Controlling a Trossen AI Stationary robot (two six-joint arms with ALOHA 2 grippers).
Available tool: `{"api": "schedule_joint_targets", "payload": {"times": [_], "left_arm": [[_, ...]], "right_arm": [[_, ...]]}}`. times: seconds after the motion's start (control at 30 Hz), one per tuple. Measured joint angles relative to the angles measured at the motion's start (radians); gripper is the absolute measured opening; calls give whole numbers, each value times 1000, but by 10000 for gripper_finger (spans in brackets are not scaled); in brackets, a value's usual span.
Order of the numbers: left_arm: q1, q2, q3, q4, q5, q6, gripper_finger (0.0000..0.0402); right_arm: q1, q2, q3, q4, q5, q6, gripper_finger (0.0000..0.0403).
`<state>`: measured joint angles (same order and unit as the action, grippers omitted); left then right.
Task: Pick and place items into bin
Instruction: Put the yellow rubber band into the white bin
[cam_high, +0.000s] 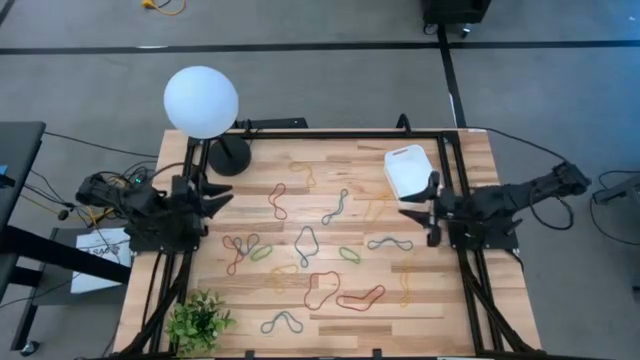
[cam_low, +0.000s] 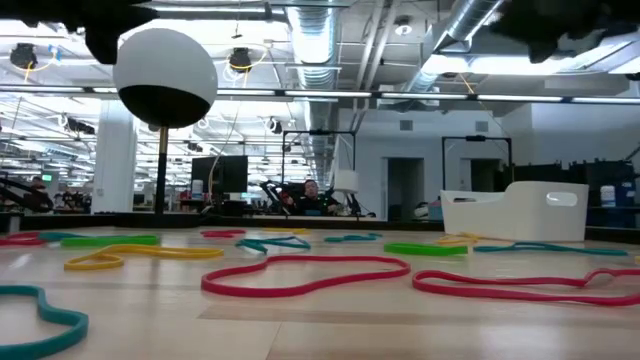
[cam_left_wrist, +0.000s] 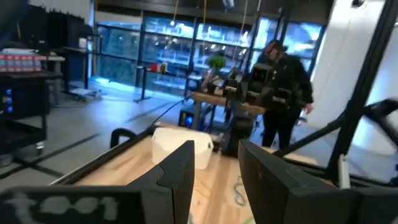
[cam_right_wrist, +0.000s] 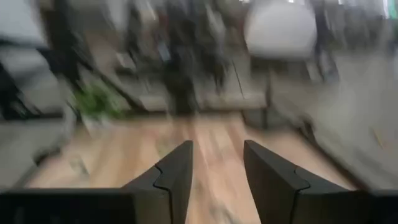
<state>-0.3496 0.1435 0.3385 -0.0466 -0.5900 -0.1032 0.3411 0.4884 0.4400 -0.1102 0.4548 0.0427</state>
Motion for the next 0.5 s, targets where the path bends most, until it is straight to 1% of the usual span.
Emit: {"api": "schedule_joint_targets", "payload": {"times": [0.1,0.17,0.23,0.33,0.43,0.5], "left_arm": [[0,85,41,-9,-16,7,114],[0,142,54,-9,-36,14,114],[0,201,60,-7,-63,32,114],[0,278,60,-8,-115,45,114],[0,333,60,11,-169,-26,114],[0,356,60,25,-176,-59,114]], "right_arm": [[-53,179,122,-150,9,177,141],[-88,303,180,-238,0,245,141],[-116,423,232,-305,-27,238,139],[-155,586,305,-364,-84,165,137],[-196,737,366,-376,-204,128,133],[-217,825,403,-376,-312,132,130]]}}
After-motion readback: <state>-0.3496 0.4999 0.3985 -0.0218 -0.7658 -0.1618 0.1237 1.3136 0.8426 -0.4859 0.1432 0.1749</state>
